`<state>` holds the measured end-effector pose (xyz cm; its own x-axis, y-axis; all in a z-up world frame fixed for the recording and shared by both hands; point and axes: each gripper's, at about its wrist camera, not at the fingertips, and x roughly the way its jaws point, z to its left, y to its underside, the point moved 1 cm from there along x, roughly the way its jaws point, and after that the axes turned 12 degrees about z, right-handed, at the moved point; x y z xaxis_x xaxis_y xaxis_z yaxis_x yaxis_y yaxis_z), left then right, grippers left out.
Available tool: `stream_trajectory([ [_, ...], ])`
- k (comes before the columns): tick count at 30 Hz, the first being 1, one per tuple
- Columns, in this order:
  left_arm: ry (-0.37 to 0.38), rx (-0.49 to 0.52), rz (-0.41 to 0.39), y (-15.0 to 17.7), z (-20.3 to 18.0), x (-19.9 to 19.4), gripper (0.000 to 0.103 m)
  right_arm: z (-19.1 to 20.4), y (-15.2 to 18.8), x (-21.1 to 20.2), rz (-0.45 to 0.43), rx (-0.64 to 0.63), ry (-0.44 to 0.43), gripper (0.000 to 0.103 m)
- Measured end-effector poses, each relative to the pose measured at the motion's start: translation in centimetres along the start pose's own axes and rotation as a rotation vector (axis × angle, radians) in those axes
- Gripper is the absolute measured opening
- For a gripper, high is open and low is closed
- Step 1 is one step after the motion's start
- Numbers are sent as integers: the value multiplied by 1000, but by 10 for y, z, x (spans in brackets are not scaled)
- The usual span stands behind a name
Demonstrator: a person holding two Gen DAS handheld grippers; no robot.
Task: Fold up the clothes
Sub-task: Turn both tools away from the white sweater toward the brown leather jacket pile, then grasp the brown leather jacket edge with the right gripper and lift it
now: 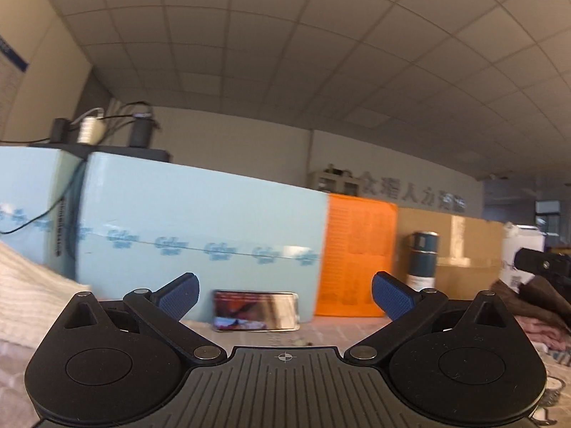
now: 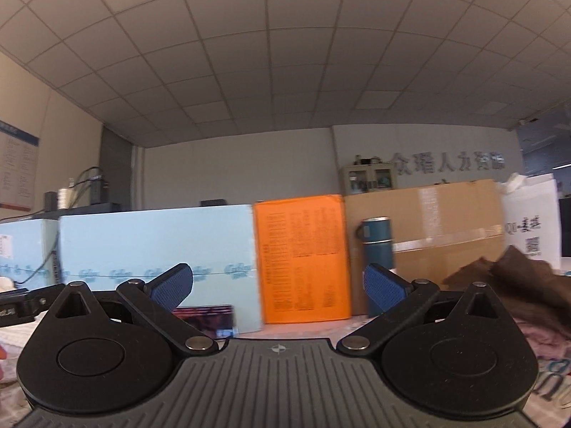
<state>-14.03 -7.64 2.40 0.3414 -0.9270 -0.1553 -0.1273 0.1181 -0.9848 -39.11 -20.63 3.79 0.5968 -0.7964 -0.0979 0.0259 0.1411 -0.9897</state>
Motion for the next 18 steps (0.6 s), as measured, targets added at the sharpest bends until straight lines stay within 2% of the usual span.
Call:
stream_trajectory([
  [3, 103, 142, 5, 2, -45, 12, 103, -44, -6, 2, 3, 2, 142, 103],
  [7, 168, 443, -42, 11, -112, 30, 103, -106, -14, 11, 51, 12, 325, 103],
  [9, 217, 512, -42, 13, -137, 41, 103, -137, -17, 14, 74, 23, 411, 103],
  [11, 288, 500, -18, 11, -157, 55, 103, -159, -16, 24, 111, 9, 463, 103],
  [13, 358, 435, 24, 9, -173, 71, 103, -181, -15, 35, 148, -5, 515, 103],
  [15, 431, 337, 84, 7, -182, 93, 103, -201, -11, 46, 194, -7, 543, 103],
  [18, 617, 95, 230, 1, -184, 137, 103, -224, -5, 65, 279, -4, 540, 103],
])
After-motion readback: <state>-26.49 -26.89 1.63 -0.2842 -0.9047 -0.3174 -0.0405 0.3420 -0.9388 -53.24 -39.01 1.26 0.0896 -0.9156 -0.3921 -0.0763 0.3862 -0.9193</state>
